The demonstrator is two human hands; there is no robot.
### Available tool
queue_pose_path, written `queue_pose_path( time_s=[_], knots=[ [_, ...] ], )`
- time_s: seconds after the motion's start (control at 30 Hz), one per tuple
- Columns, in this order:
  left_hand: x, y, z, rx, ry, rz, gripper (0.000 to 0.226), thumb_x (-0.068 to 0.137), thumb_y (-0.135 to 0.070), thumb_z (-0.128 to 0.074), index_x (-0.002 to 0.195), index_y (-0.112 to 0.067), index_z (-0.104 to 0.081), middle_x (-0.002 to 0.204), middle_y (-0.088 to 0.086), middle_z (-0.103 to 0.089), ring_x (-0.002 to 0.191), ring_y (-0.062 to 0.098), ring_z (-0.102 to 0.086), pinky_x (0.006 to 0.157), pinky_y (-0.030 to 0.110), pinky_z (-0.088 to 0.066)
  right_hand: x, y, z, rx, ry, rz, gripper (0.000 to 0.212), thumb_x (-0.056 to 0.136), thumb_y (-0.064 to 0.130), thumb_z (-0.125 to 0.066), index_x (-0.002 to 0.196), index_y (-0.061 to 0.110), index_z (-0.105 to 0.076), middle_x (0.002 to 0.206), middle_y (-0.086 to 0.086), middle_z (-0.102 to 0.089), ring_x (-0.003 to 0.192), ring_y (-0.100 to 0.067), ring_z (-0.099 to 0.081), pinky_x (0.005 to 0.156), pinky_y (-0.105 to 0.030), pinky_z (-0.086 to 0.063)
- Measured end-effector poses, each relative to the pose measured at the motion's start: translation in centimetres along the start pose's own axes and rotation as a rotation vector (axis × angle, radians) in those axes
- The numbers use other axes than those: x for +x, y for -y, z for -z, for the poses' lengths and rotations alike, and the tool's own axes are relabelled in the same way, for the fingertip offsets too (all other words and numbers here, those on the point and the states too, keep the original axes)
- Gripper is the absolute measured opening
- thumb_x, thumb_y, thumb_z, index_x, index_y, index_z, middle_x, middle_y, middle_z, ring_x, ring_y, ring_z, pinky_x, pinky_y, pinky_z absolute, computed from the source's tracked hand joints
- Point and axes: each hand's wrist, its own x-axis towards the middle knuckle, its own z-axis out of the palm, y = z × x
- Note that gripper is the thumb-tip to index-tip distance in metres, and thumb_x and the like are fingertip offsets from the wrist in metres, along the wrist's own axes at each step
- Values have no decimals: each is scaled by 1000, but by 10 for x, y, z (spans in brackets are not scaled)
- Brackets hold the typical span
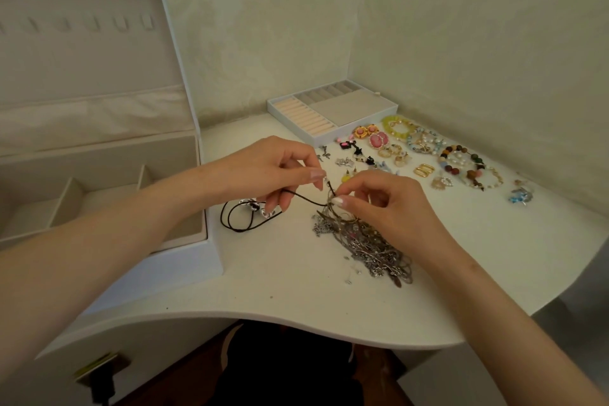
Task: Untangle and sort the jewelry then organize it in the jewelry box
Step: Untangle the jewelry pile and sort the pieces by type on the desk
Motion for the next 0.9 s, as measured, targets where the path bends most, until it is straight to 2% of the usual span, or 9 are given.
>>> queue_pose_path(
  time_s=[0.17,0.27,0.37,0.4,0.47,0.53,0.7,0.8,0.9],
  knots=[
    [1,0,-2,20,3,6,18,96,-22,-50,86,-18,-64,47,-2,-56,39,16,-46,39,14,-34,-1,-3,4,147,-8,-68,8,86,17,-68,79,17,-65,54,8,-55,50,-8,-38,52,-19,-33],
    [0,0,-3,20,6,-5,18,96,-21,-49,86,-18,-63,47,-1,-57,38,15,-47,39,15,-34,-1,-2,4,240,28,-78,7,87,8,-65,84,14,-62,67,-1,-70,55,-21,-45,53,-22,-37],
    [0,0,-2,-8,20,-34,19,97,-20,-46,87,-18,-63,49,0,-58,37,13,-48,39,16,-36,-2,0,3,234,48,-62,11,85,15,-69,94,21,-64,70,3,-68,63,-33,-48,60,-26,-39],
    [0,0,-3,-9,36,-46,20,98,-18,-45,88,-18,-63,51,0,-59,38,12,-49,40,16,-37,-1,0,2,207,31,-44,14,83,21,-71,94,26,-65,73,7,-66,66,-31,-49,62,-26,-39],
    [-1,0,-5,-7,76,-59,22,99,-14,-43,89,-18,-62,52,-1,-60,39,9,-50,41,15,-39,0,3,0,148,-25,10,17,79,27,-76,91,34,-66,81,11,-63,65,-9,-48,63,-19,-38],
    [-1,-1,-7,-18,104,-57,22,99,-12,-41,89,-16,-60,53,-1,-61,40,10,-51,42,16,-40,1,7,-3,140,-60,43,20,77,26,-78,88,36,-64,83,11,-65,67,-3,-48,62,-17,-37],
    [-2,-1,-7,-13,104,-54,22,99,-12,-41,88,-14,-59,51,-1,-59,38,12,-50,41,16,-39,2,11,-7,180,-52,9,15,75,20,-78,79,26,-65,69,13,-65,60,-2,-48,61,-19,-38],
    [-2,-3,-7,-9,98,-51,18,98,-17,-45,91,-11,-60,48,0,-58,35,10,-47,39,15,-36,2,12,-4,321,21,-35,11,76,14,-75,79,13,-65,74,2,-69,65,-16,-54,65,-28,-44],
    [-2,-4,-7,-4,77,-52,15,95,-22,-50,91,-12,-60,46,0,-58,33,10,-45,37,15,-34,1,15,-2,406,78,-35,12,83,-1,-66,80,7,-57,76,-5,-73,58,-11,-57,59,-20,-46]
  ],
)
